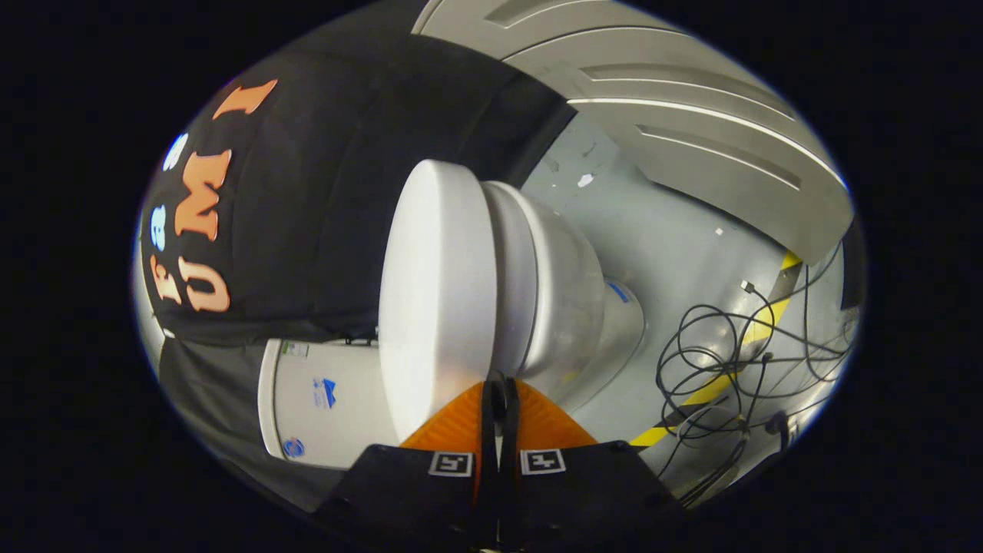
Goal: Open the toilet lid.
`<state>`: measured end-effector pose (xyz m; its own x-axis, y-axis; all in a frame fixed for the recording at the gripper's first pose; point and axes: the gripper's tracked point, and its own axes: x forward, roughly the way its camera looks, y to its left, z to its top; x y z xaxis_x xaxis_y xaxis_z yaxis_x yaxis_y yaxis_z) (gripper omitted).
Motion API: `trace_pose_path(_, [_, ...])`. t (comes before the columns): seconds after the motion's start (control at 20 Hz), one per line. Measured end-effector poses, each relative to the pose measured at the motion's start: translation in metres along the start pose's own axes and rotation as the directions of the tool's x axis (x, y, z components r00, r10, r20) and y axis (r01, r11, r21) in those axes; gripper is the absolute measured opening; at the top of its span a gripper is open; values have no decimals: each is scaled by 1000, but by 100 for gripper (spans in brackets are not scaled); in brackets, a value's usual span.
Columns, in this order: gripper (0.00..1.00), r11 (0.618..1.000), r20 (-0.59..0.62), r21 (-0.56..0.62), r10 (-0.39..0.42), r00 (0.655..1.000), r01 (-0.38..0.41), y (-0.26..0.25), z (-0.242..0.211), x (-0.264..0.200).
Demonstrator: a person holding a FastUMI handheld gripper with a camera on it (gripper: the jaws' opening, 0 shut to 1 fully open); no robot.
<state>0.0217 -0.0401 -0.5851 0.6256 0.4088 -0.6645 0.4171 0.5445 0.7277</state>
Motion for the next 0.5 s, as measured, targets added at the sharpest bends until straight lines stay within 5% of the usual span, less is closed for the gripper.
trace_pose_path(0.5, [8, 961, 167, -266, -33, 985, 78, 77, 6, -33])
